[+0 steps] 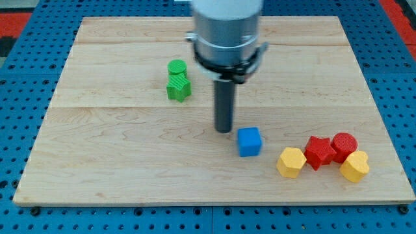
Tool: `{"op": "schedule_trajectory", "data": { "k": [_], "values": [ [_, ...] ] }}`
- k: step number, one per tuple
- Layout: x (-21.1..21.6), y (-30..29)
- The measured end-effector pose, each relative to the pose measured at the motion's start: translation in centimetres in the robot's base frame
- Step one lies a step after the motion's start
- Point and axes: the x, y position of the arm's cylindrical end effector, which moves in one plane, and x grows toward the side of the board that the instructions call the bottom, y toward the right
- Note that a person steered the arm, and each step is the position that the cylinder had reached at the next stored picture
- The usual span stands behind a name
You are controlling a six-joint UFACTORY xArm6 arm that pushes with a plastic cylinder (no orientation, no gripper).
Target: Push the blue triangle on to the top of the blue cube
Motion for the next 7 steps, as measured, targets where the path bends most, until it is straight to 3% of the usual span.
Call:
{"op": "schedule_trajectory", "data": {
  "k": [1, 2, 4, 5, 6, 7],
  "values": [
    [-2.7, -7.3],
    [-10.2, -8.0],
    [-19.7, -9.7],
    [-20.4, -3.5],
    [-15.2, 5.9],
    [-13.2, 5.2]
  ]
}}
